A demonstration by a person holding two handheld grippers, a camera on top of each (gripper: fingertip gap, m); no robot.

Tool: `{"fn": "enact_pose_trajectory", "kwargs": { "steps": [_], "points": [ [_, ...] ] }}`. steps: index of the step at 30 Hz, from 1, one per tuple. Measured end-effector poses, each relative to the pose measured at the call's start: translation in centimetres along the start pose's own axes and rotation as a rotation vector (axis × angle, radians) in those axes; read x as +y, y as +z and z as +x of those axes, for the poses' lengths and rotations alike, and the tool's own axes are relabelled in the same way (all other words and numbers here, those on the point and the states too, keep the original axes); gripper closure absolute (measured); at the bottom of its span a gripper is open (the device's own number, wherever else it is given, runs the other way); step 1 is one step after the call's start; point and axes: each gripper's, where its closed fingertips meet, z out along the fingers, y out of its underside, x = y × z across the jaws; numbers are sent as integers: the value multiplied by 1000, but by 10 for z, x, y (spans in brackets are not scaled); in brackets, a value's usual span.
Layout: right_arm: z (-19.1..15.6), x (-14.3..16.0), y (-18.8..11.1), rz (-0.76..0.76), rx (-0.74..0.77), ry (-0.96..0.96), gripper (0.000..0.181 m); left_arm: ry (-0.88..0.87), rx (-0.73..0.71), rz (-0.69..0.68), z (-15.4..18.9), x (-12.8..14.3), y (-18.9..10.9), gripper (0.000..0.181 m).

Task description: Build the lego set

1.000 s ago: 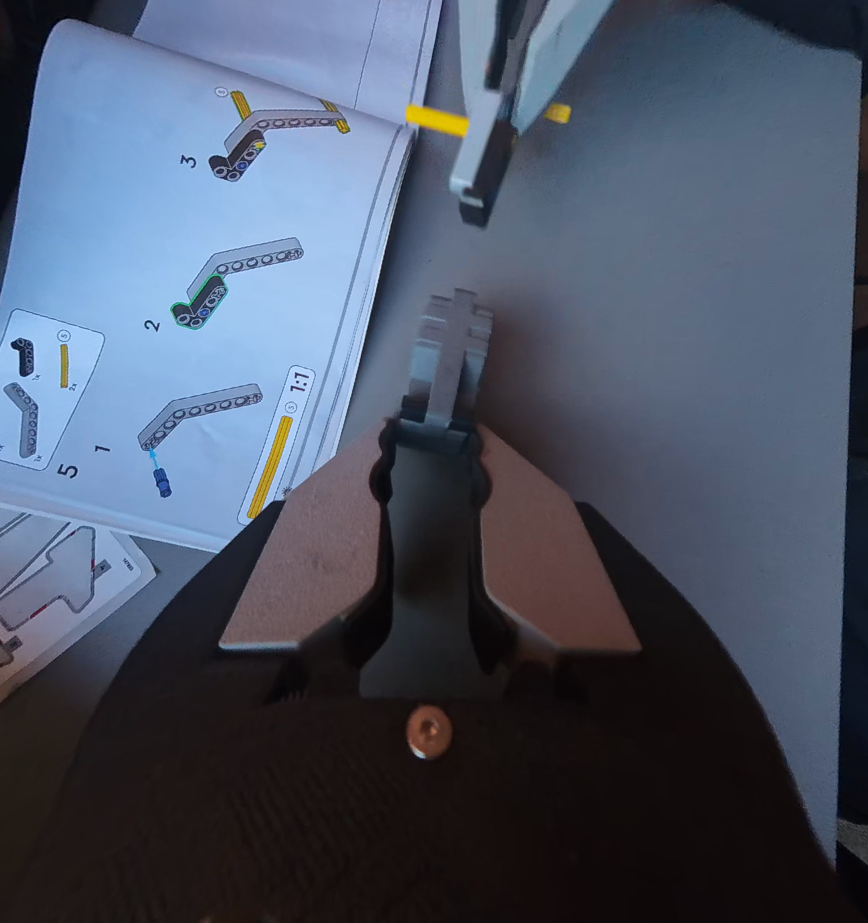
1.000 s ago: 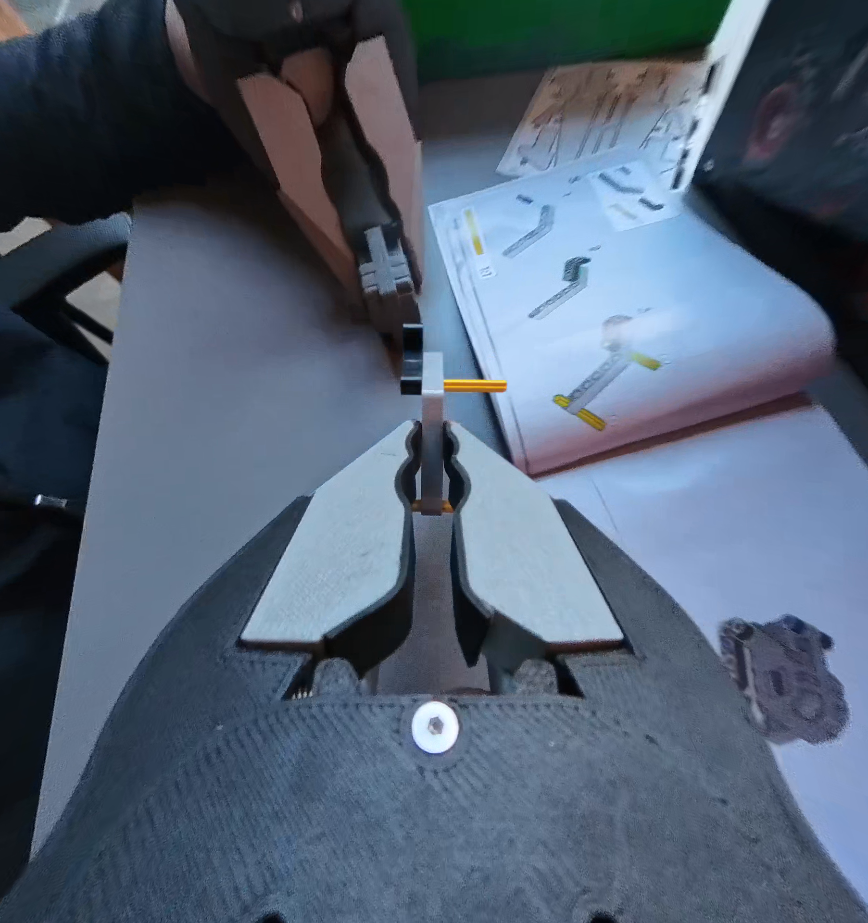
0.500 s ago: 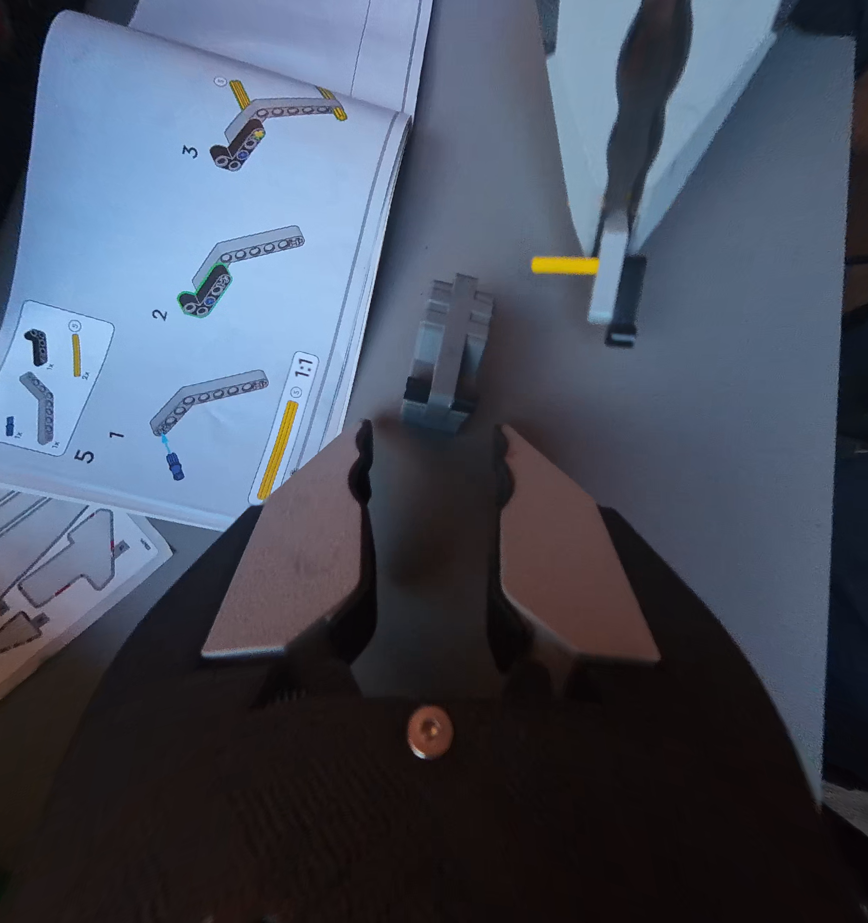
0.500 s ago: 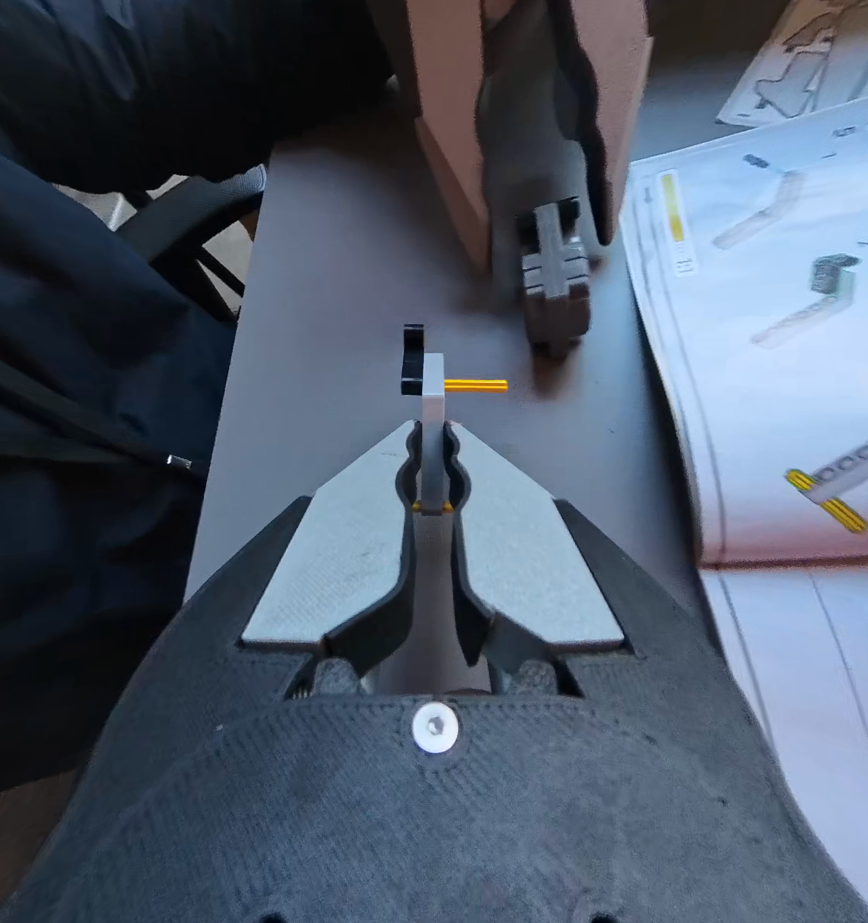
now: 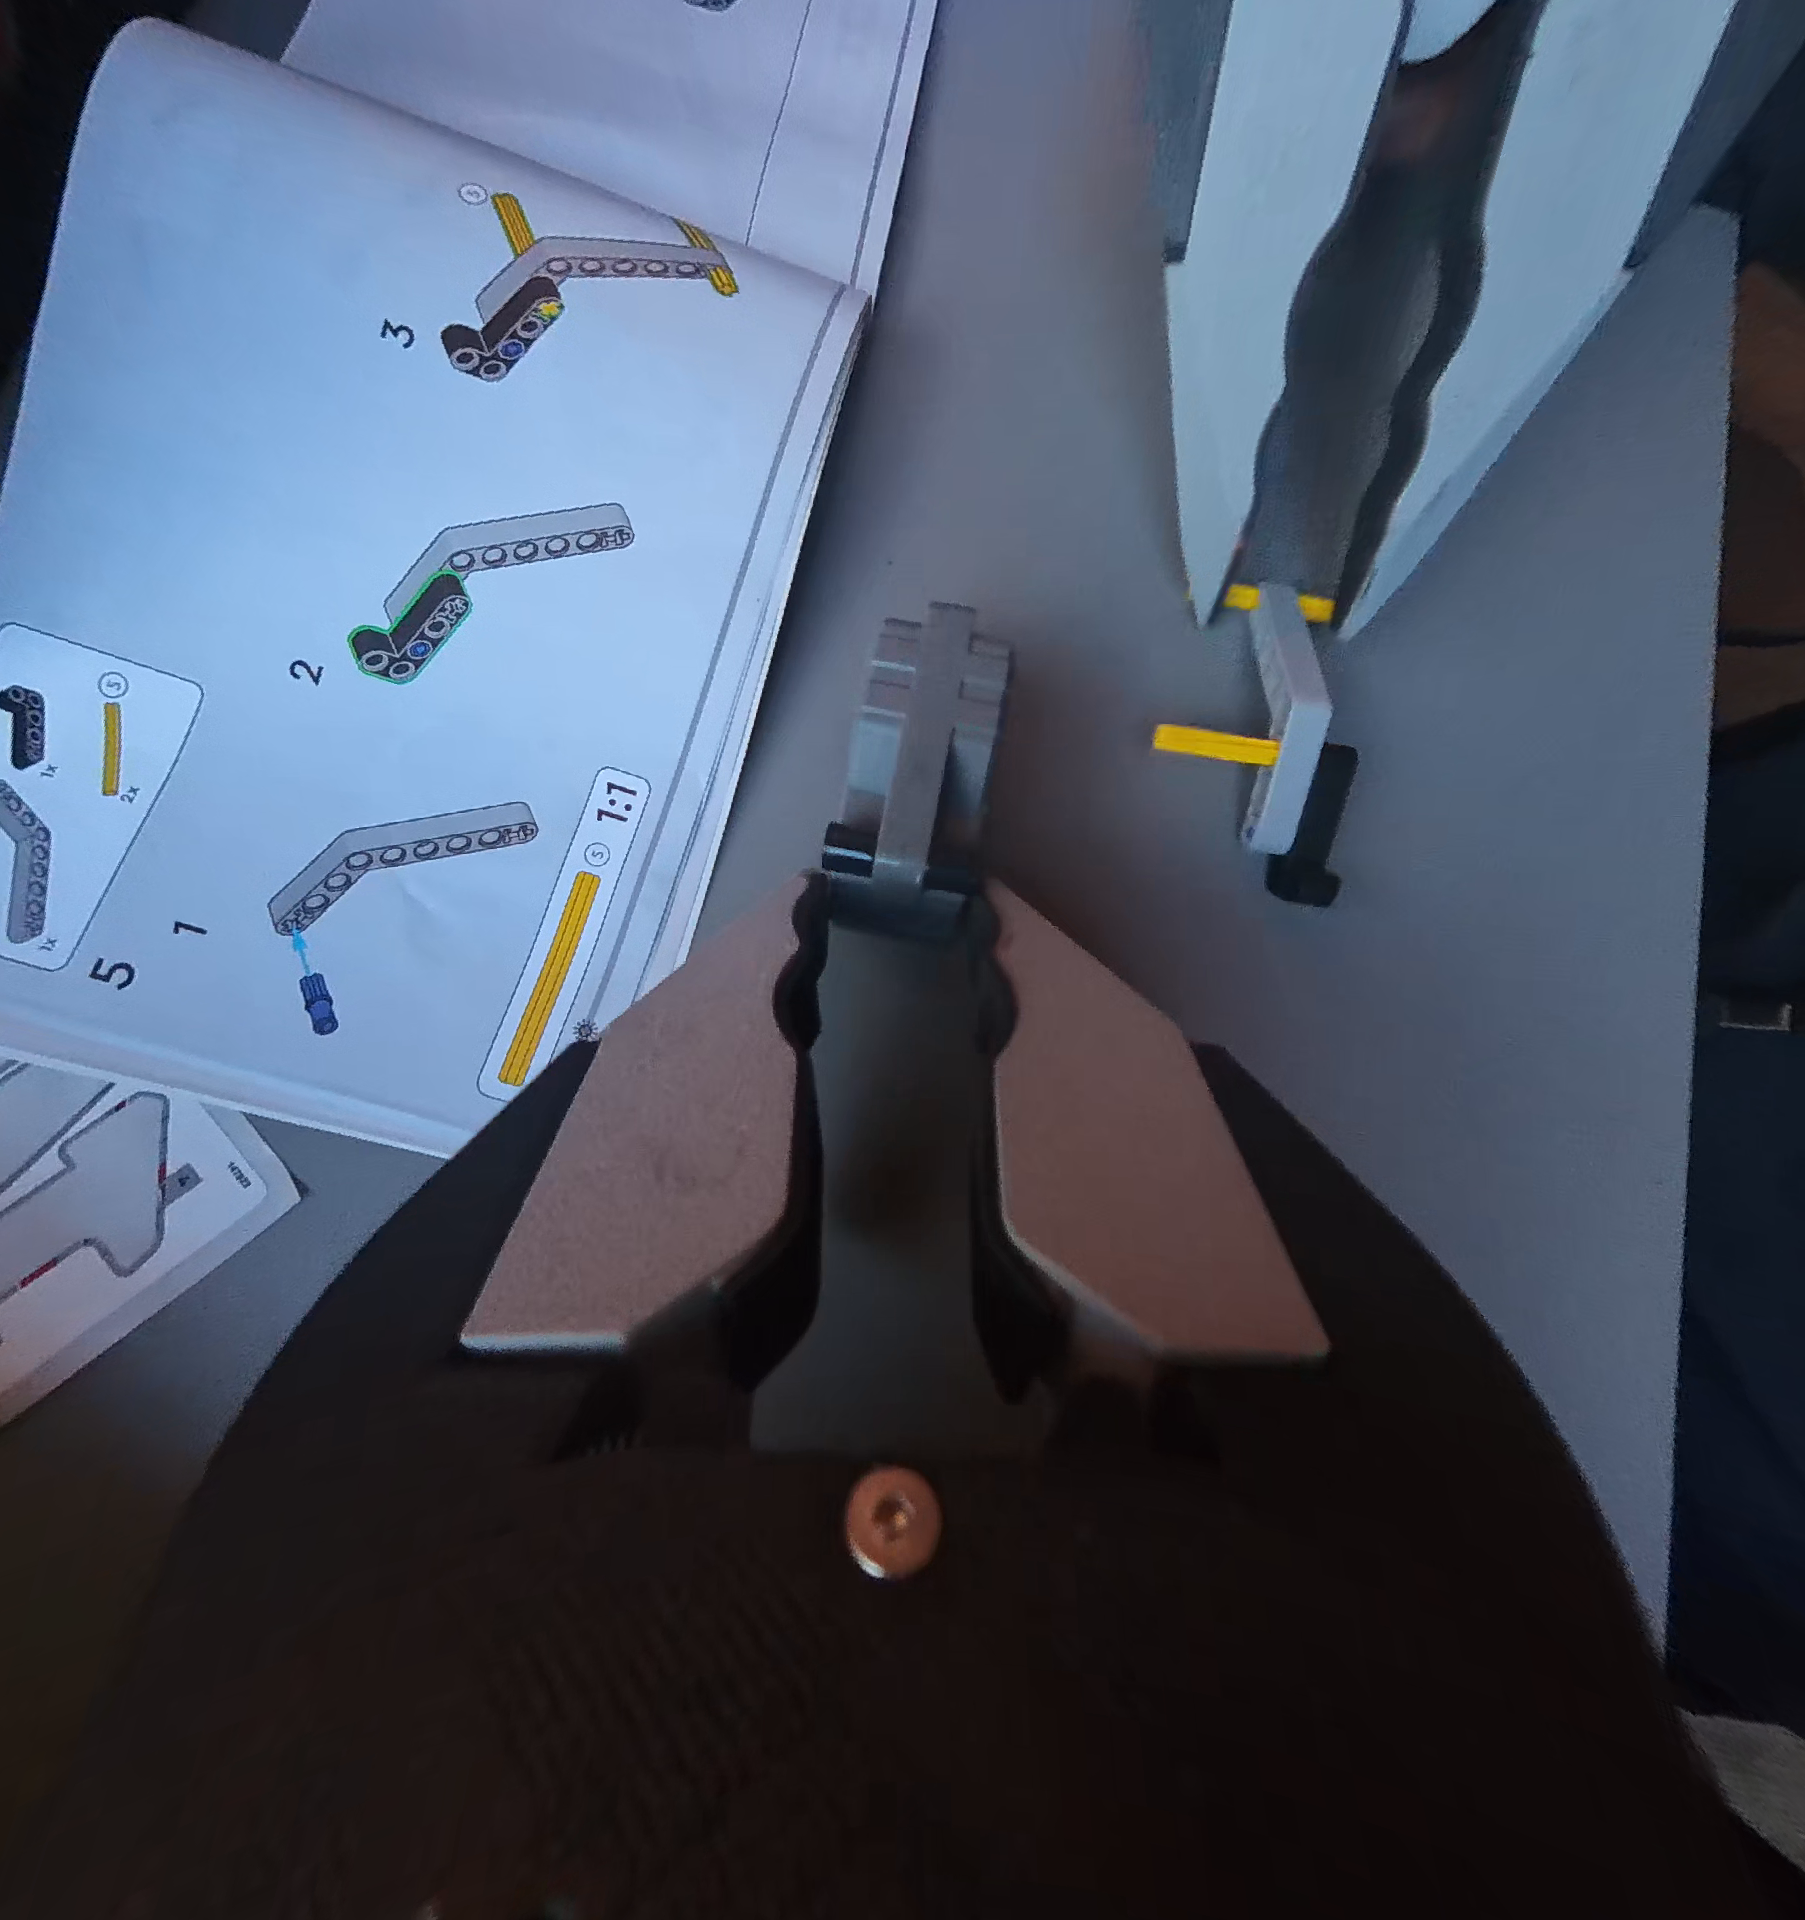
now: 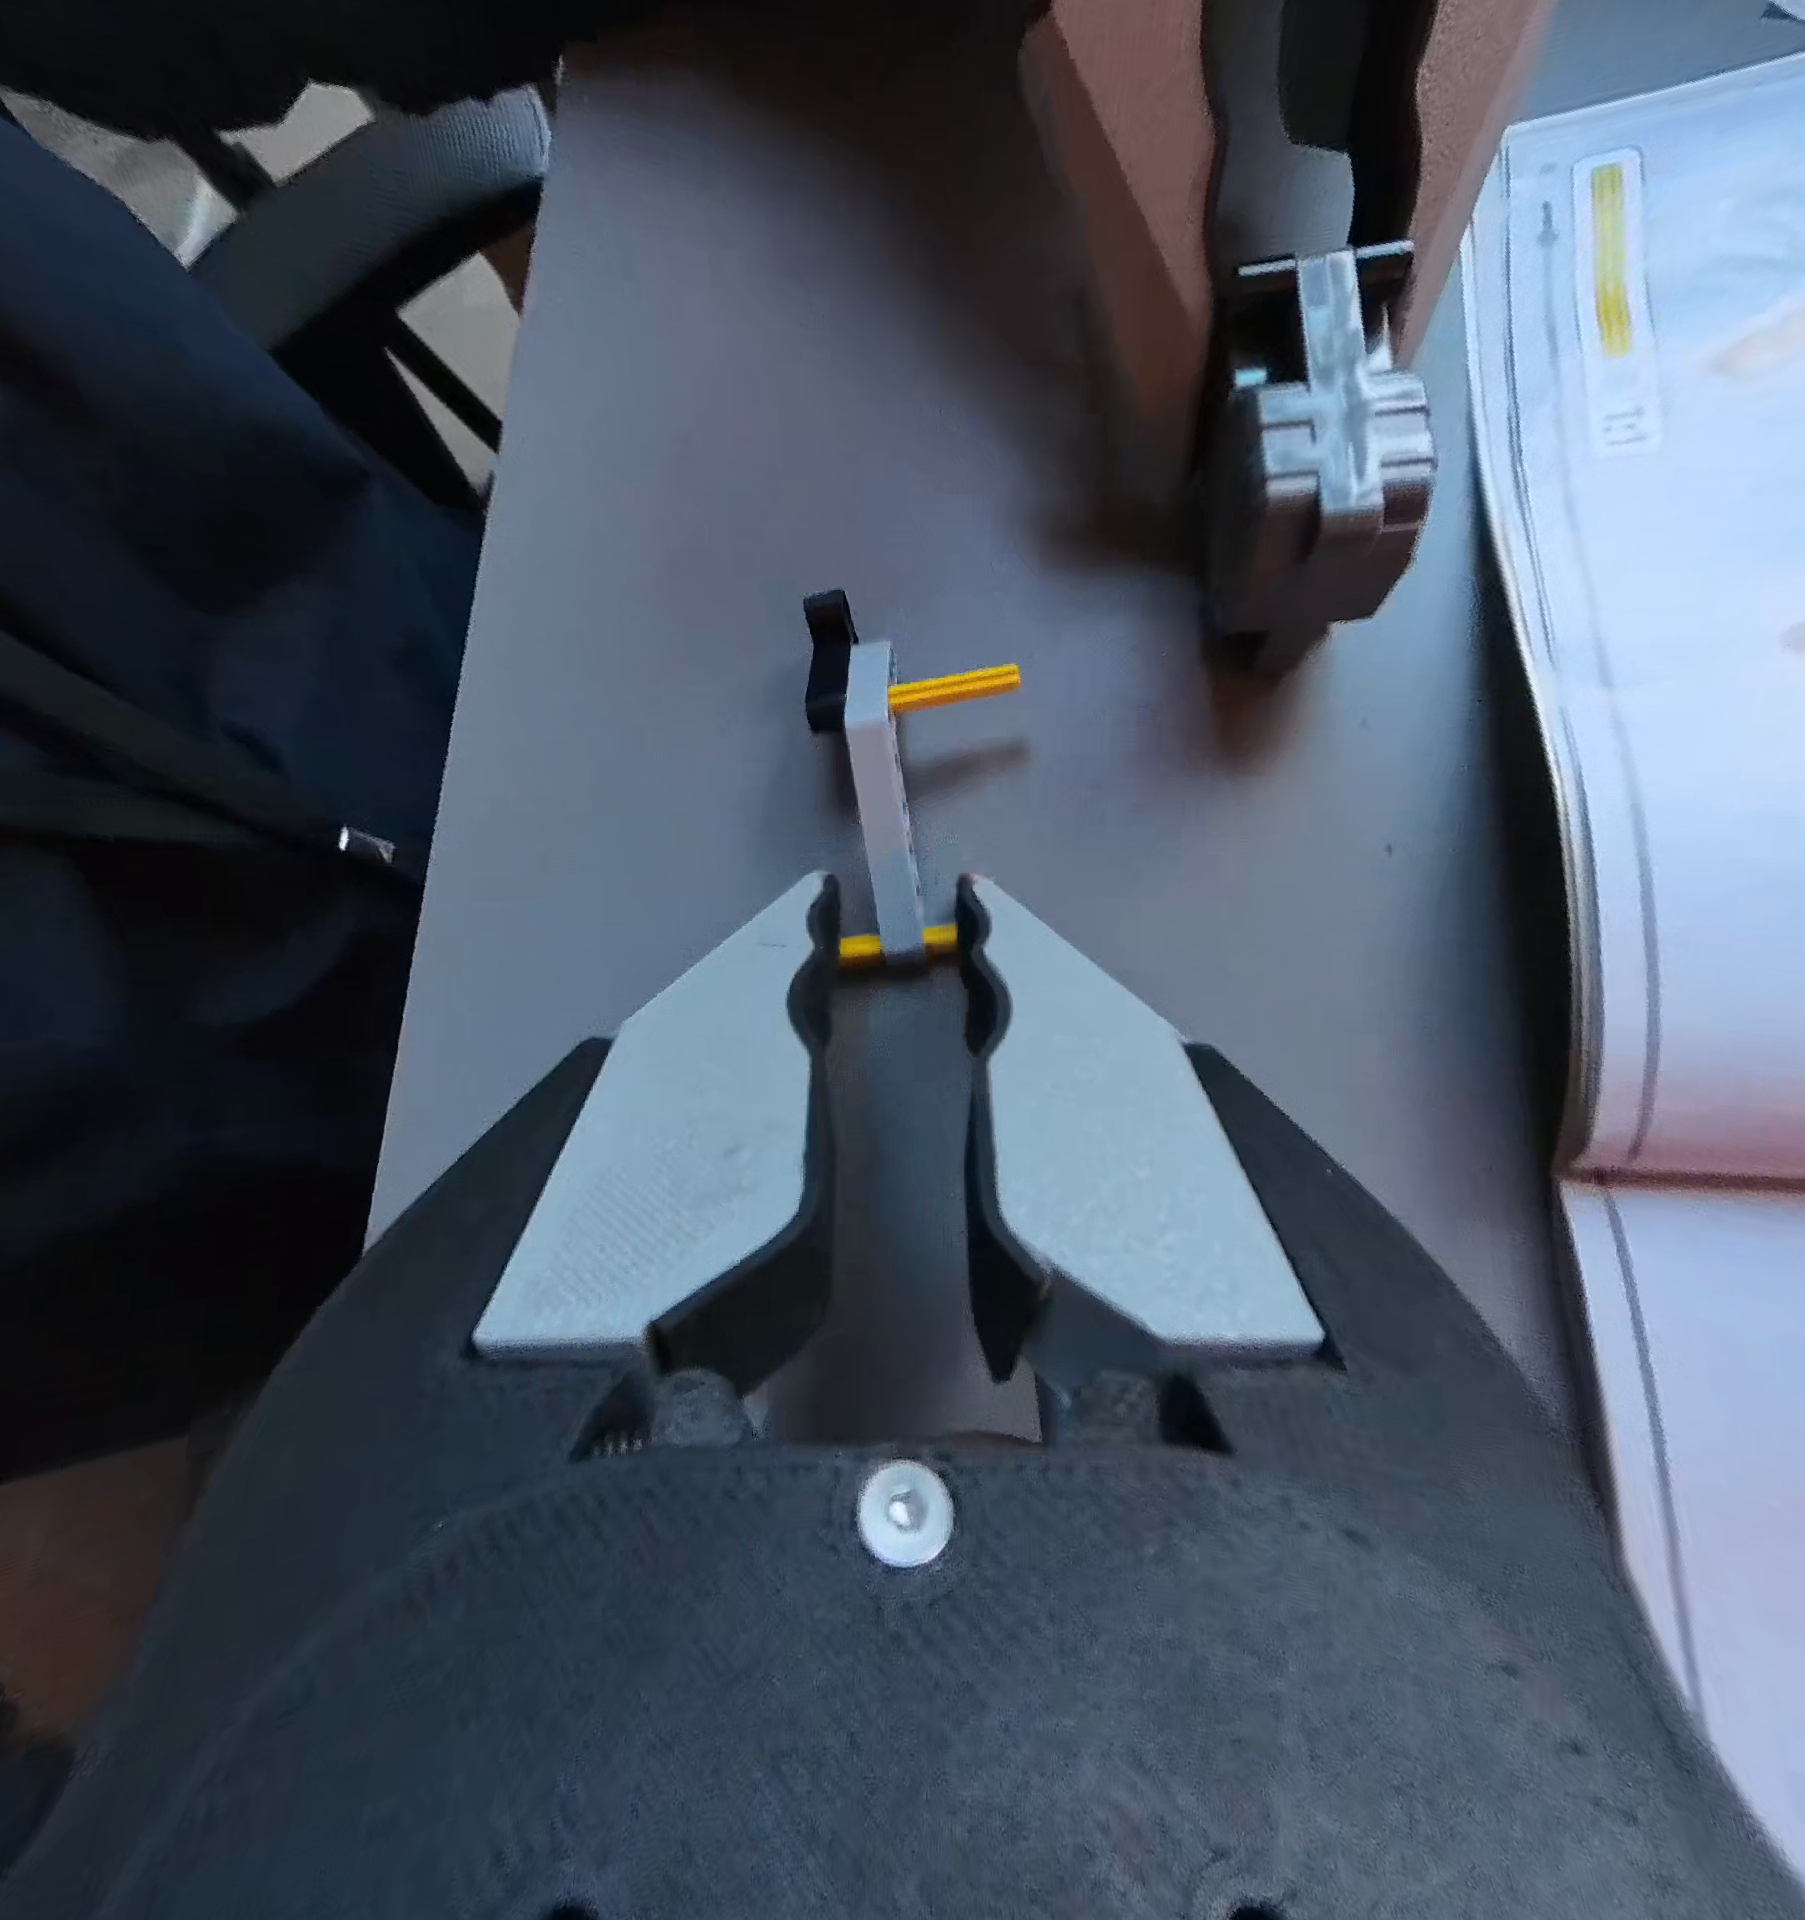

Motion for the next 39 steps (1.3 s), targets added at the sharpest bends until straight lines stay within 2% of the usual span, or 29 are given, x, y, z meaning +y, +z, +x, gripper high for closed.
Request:
{"fn": "enact_pose_trajectory", "kwargs": {
  "steps": [4, 8, 16, 20, 22, 25, 29, 31, 34, 39],
  "points": [
    [1, 5, -17, -22, 62, -81, 159, 17, -9, -18, 1, 3, 1, 158],
    [-3, -22, -29, 141, 36, -61, 156, 22, -14, -21, 1, 3, 1, 158],
    [-13, -30, -4, 104, 59, -152, 164, 10, -10, -17, 1, 3, 2, 158],
    [-3, -21, 8, 29, 101, -132, 166, -4, 3, -10, 1, 2, 2, 158],
    [-4, -19, 10, 31, 85, -126, 176, -10, 11, -5, 1, 2, 2, 158],
    [0, -21, 8, 46, 98, -112, 177, -46, 59, 10, 4, 0, 1, 152],
    [2, -29, 3, 105, 86, -75, 177, -97, 94, 20, 5, -1, 2, 158],
    [3, -29, 0, 111, 78, -62, 177, -149, 176, 18, 15, -2, 3, 158],
    [7, -26, -18, 110, 129, -92, 177, -266, 298, 21, 24, -4, 4, 156],
    [2, -31, -80, 273, 154, -109, 177, -325, 318, 61, 21, -8, 6, 156]
  ]
}}
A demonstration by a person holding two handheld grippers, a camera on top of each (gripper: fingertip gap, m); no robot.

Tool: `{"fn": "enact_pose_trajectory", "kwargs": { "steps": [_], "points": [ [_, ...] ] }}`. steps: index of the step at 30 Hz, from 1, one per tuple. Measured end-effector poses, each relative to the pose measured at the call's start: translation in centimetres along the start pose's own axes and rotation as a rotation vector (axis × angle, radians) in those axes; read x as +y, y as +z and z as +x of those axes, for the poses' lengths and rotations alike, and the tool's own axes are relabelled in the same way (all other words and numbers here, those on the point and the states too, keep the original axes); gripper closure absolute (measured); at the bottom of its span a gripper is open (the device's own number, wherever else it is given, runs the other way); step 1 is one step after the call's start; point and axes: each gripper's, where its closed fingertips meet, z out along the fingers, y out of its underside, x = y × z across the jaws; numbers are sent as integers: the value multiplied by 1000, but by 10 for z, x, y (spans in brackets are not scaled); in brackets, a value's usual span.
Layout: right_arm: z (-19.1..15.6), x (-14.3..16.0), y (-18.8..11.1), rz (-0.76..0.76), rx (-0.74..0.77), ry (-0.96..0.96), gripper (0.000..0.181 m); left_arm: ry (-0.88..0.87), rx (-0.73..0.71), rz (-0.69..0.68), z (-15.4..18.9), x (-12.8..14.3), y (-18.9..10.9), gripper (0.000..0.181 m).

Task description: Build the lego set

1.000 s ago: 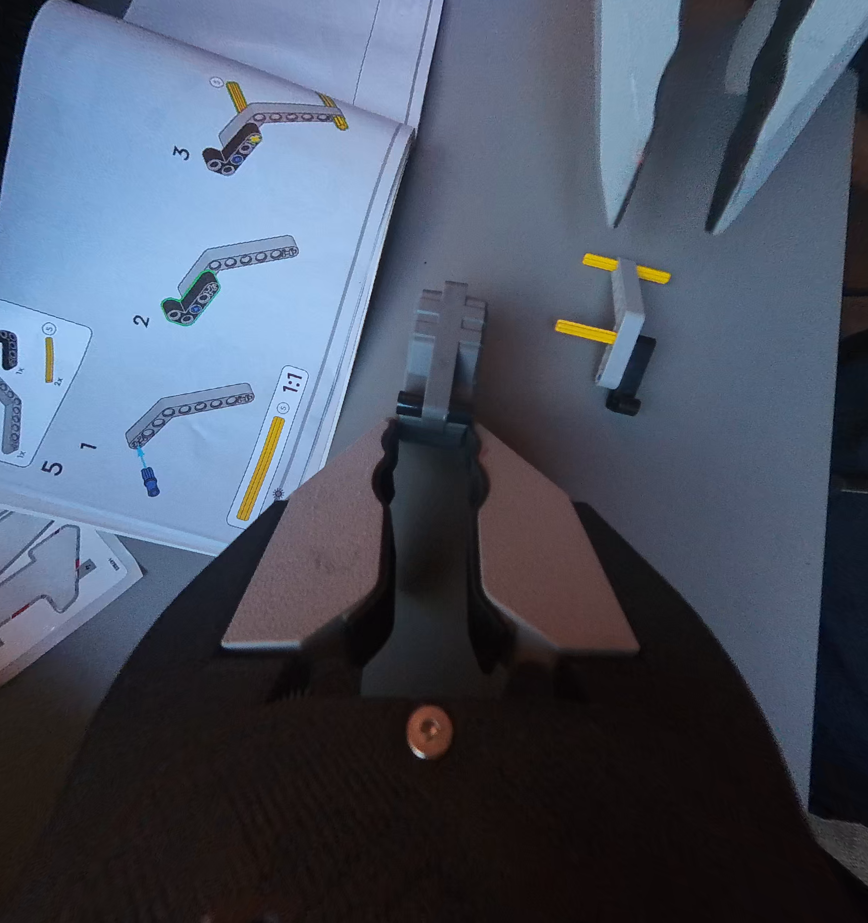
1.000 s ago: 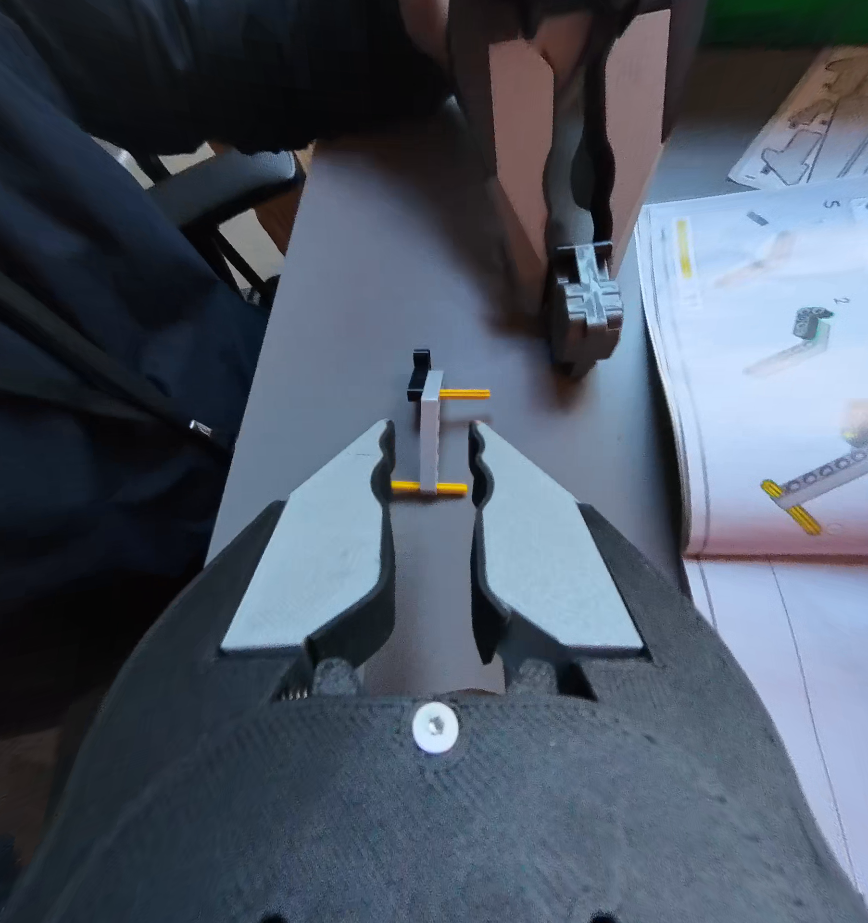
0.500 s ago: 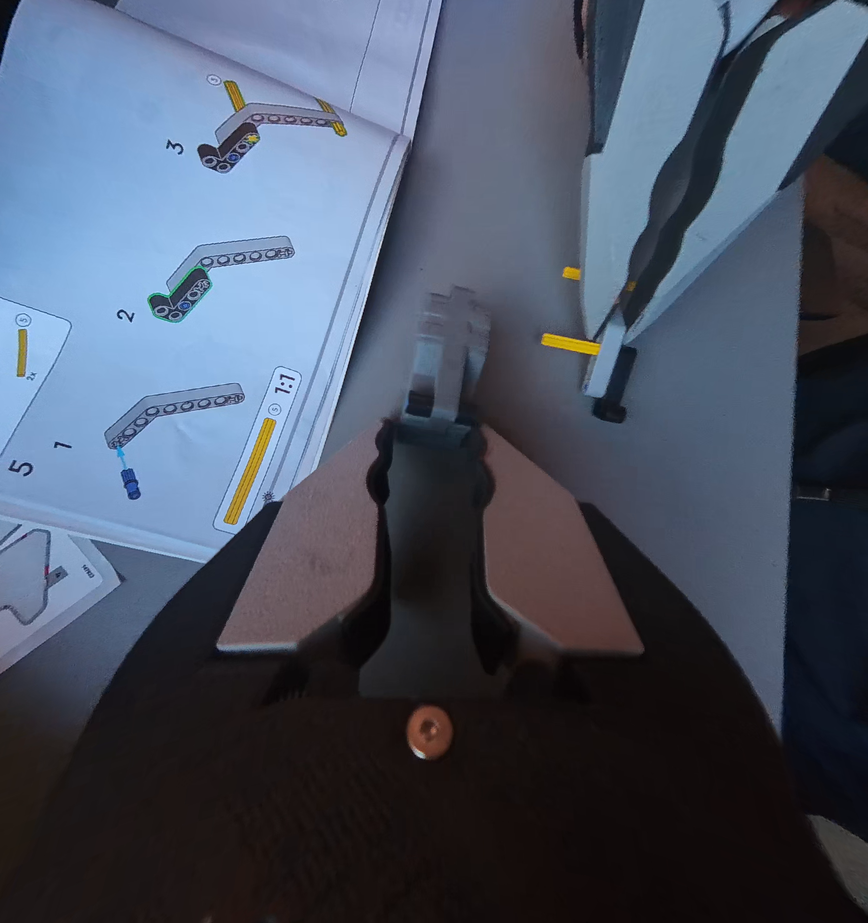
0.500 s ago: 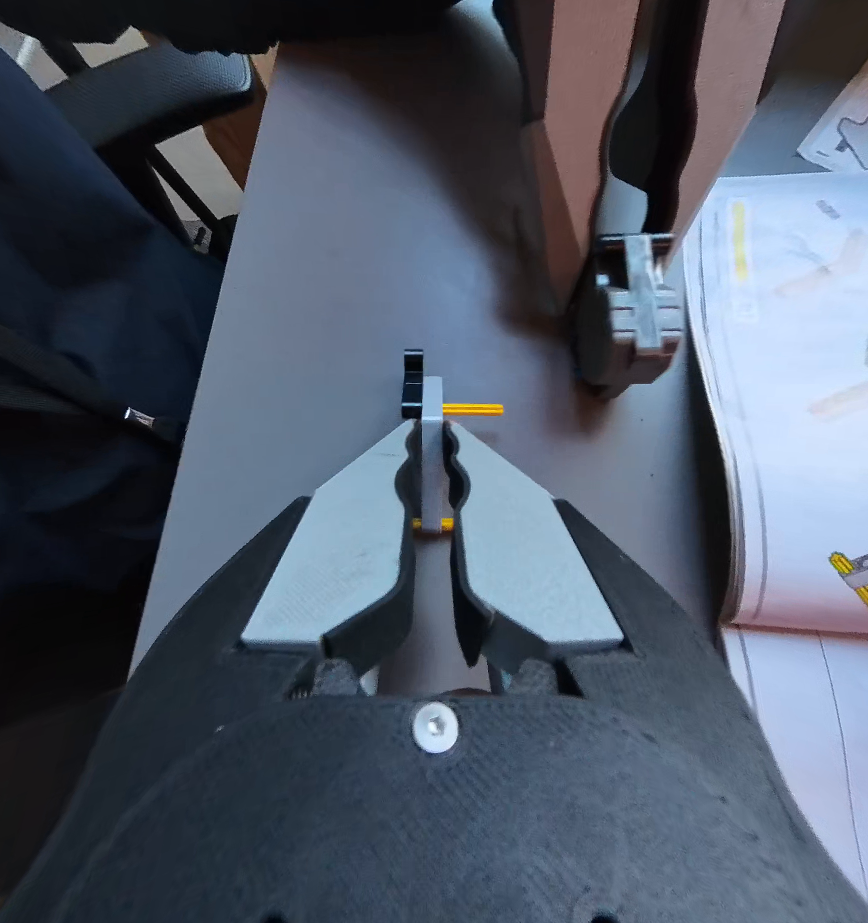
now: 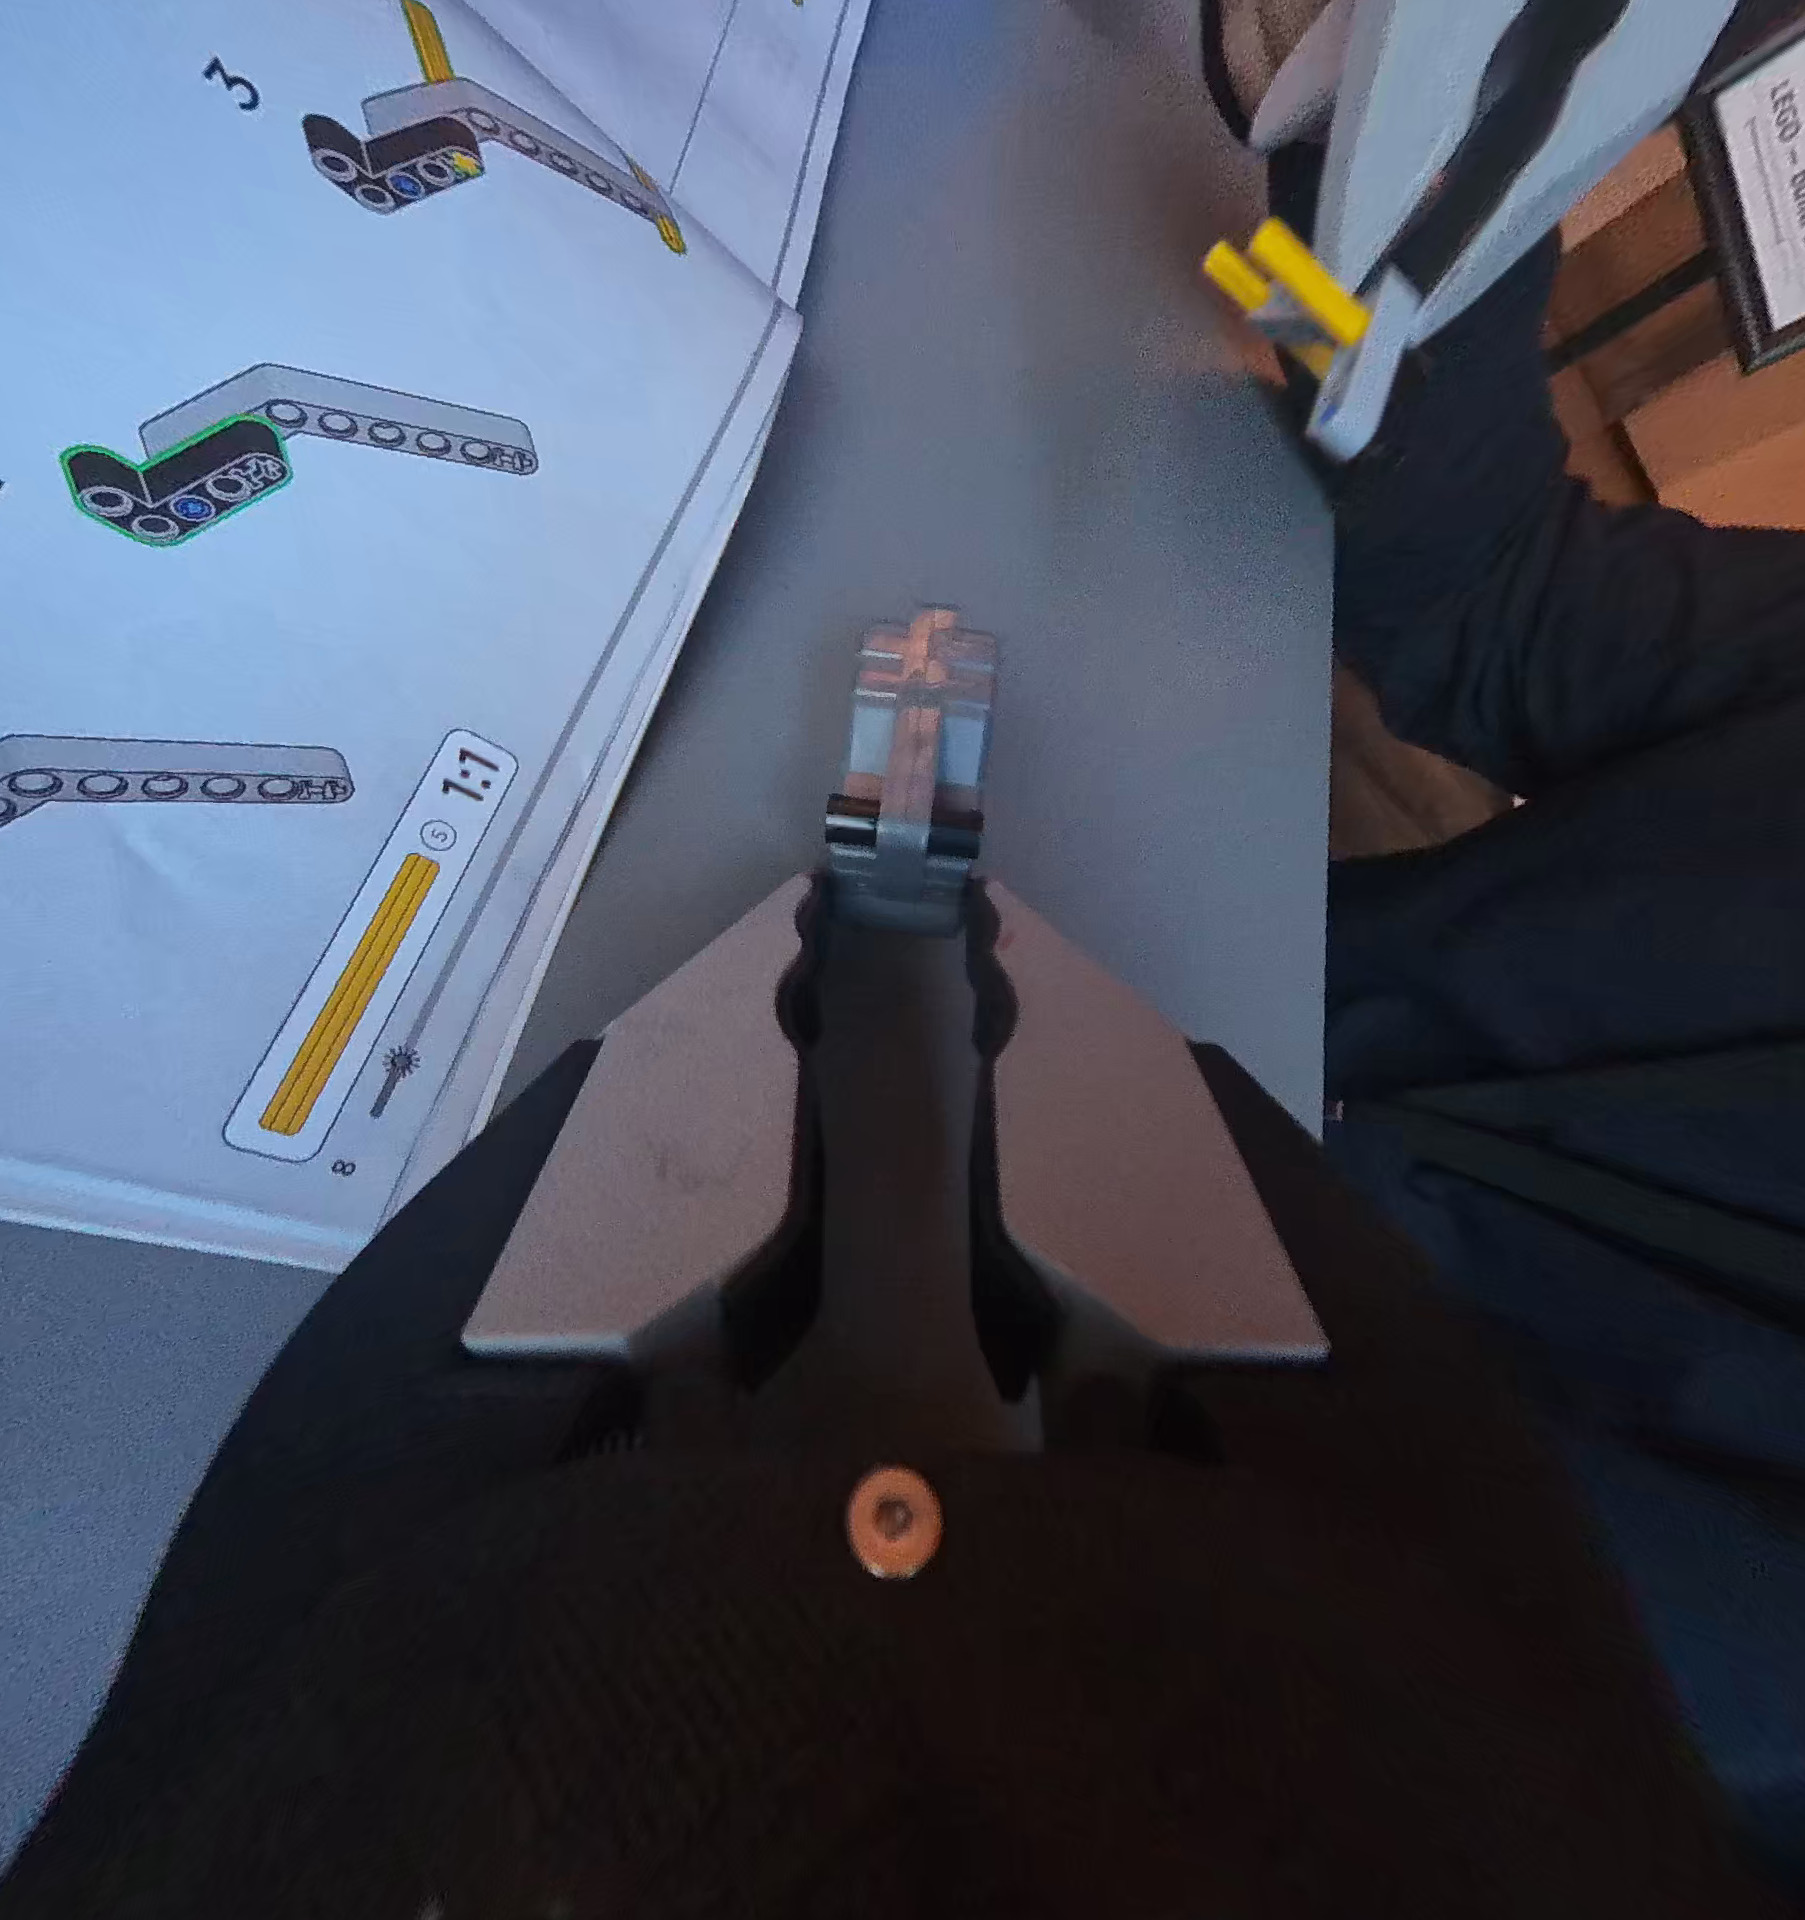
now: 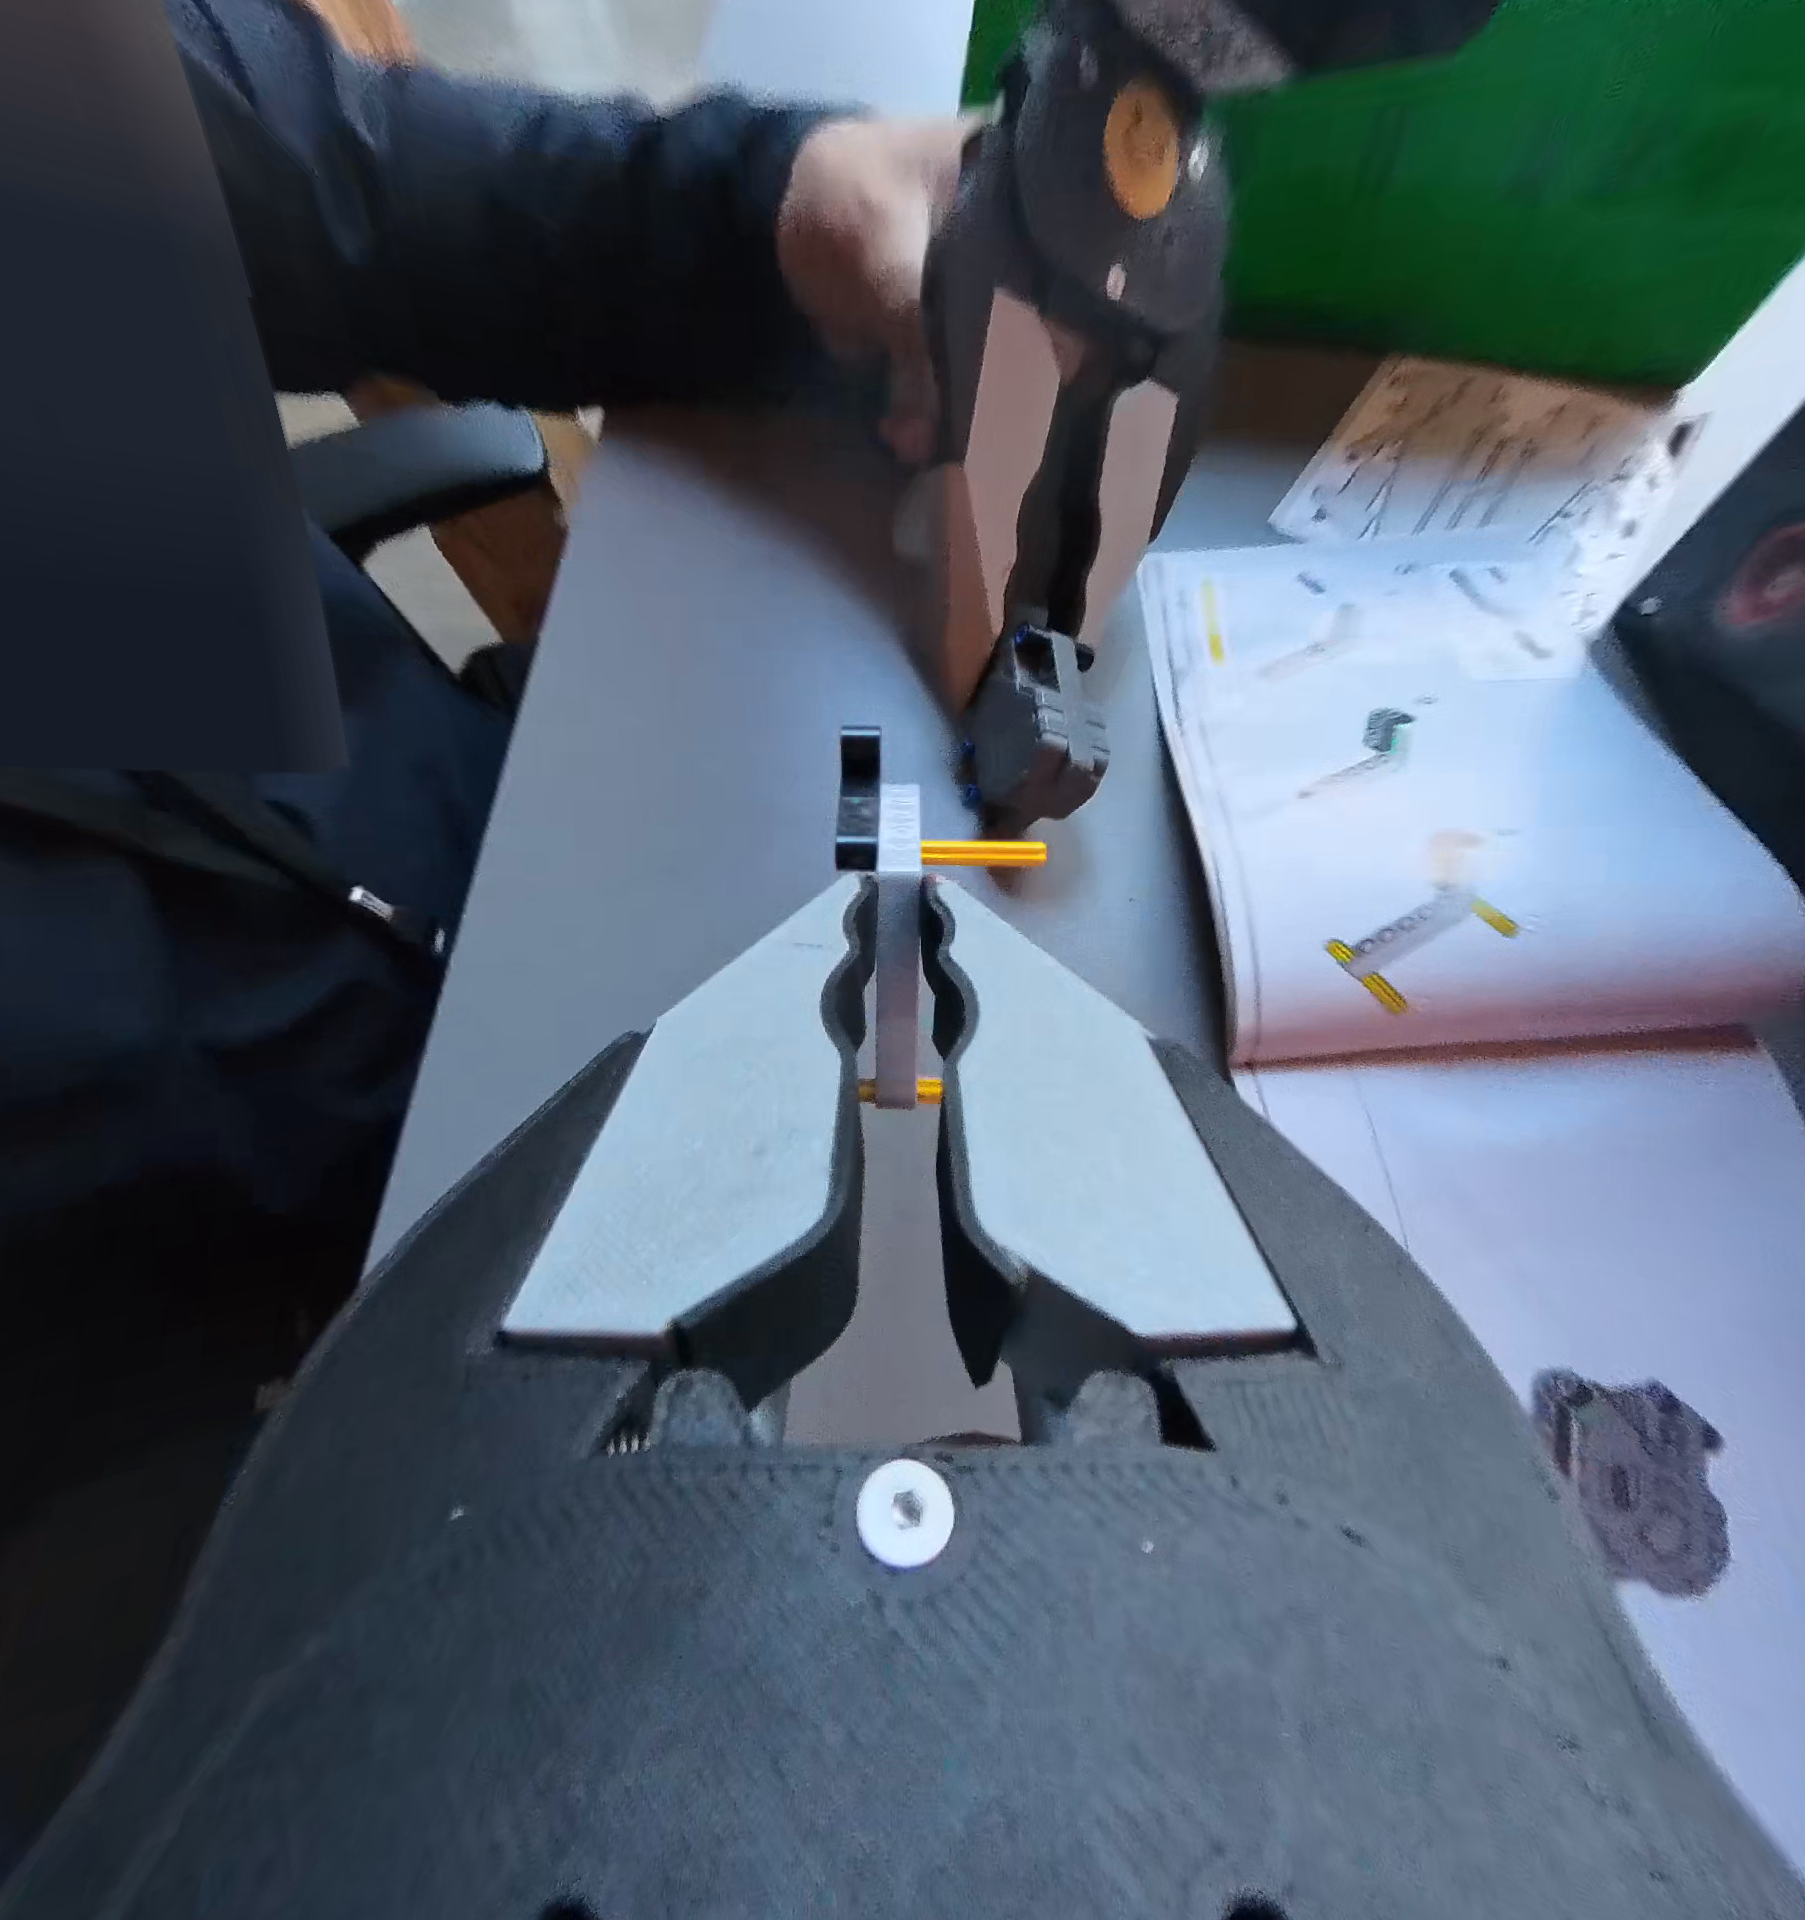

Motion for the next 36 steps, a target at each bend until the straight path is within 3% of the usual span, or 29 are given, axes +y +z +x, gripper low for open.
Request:
{"fn": "enact_pose_trajectory", "kwargs": {
  "steps": [2, 5, 10, 15, 28, 36],
  "points": [
    [2, 1, -15, 33, -13, 40, 177, -20, 2, 13, 0, -2, 2, 156],
    [4, 26, -21, -58, -43, 112, 177, -67, 5, 31, 3, -5, 7, 156],
    [9, 42, -11, -114, -78, 212, 177, -118, 48, 32, 11, -5, 14, 158],
    [6, 50, -1, -172, -86, 192, 177, -189, 86, 88, 7, -12, 8, 158],
    [17, 39, 10, -112, -50, 246, 177, -179, 24, 114, -5, -15, -9, 161],
    [6, 13, 42, -13, -133, 312, 177, -42, -149, 174, -19, -28, -28, 167]
  ]
}}
